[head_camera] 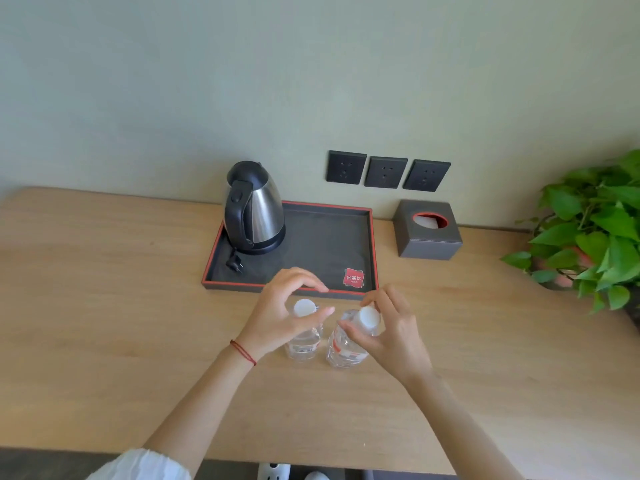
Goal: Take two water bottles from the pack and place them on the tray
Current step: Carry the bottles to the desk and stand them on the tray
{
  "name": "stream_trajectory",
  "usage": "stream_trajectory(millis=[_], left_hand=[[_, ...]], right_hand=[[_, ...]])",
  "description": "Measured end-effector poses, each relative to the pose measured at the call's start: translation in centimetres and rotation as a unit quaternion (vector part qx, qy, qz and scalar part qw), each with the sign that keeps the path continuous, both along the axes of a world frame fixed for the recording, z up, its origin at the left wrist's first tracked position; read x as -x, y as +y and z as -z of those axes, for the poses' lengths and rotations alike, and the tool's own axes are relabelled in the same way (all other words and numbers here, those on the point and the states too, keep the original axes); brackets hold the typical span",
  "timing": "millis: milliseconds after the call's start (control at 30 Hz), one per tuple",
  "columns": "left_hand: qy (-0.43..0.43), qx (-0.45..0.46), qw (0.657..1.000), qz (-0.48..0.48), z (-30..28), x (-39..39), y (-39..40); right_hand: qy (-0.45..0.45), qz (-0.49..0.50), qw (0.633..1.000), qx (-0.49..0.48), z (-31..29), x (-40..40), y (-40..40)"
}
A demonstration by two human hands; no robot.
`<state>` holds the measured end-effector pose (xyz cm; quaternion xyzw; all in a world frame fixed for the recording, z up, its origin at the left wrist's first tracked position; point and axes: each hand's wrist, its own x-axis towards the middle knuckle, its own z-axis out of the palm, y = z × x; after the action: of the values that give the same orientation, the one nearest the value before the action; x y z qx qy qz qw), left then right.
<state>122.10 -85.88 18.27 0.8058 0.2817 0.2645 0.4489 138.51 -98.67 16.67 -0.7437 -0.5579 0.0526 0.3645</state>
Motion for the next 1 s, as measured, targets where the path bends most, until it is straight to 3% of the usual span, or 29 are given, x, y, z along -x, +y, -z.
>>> stream_trajectory(millis=[133, 233, 467, 800, 1000], left_hand=[[0.069, -0.120, 0.990, 0.007, -0.1, -1.3, 0.5], [0.074, -0.085, 0.994, 0.001, 0.8, -1.5, 0.7], [0.005, 0.078, 0.997, -0.021, 1.7, -1.6, 0.3], [0.013, 0.130, 0.991, -0.008, 1.8, -2.2, 0.5], [0.007, 0.137, 0.990, -0.014, 1.9, -2.3, 0.5]], right_hand=[[-0.167, 0.065, 0.975, 0.129, -1.1, 0.3, 0.7], [-0.135, 0.091, 0.960, 0.226, -1.6, 0.5, 1.4], [0.001, 0.101, 0.977, 0.186, -4.2, -2.2, 4.2], [0.005, 0.083, 0.991, 0.103, -7.2, -9.6, 15.1], [-0.047, 0.022, 0.981, 0.185, -6.8, -11.3, 21.6]])
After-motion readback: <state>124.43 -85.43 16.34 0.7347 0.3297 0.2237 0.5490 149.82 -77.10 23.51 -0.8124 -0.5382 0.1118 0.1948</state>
